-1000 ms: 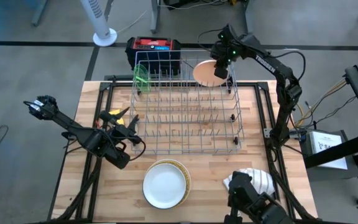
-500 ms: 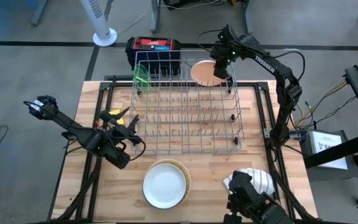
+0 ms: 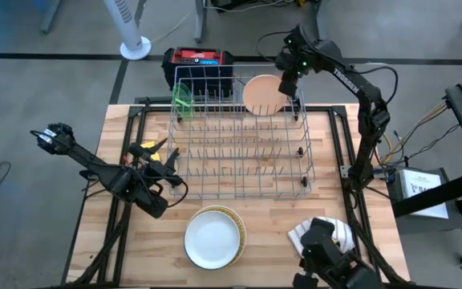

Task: Sort dishes
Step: Put the gray plate into the dish rack

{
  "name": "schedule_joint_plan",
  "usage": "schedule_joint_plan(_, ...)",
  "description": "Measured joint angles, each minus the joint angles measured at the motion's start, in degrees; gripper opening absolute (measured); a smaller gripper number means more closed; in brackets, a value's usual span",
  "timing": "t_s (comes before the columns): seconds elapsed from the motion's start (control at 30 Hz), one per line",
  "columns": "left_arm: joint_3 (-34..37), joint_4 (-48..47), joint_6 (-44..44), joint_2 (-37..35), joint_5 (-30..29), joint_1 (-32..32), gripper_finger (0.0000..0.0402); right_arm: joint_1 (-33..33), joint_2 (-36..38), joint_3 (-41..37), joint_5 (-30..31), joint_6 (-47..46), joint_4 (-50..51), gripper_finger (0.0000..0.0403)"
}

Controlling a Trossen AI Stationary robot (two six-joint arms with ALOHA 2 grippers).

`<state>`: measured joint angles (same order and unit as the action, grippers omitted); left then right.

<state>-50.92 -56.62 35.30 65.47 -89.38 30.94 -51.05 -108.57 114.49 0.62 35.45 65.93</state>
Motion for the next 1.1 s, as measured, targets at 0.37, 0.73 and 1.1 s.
schedule_joint_plan(0.37, -4.82, 0.65, 0.23, 0.04, 31.46, 0.44, 0.0208, 4.89, 2.44, 7.34, -5.68, -17.74, 19.99, 0.0105)
schedule_joint_plan(0.73, -5.70, 0.48, 4.12, 0.04, 41.48, 13.75, 0.0208, 18.79, 15.98, 4.13, -5.48, -29.13, 20.02, 0.0077)
schedule_joint_plan(1.1, -5.70, 7.53, 10.23, 4.19, 41.09, 25.74, 0.0200, 40.77, 26.43, -6.28, -0.79, -49.88, 11.68, 0.0077)
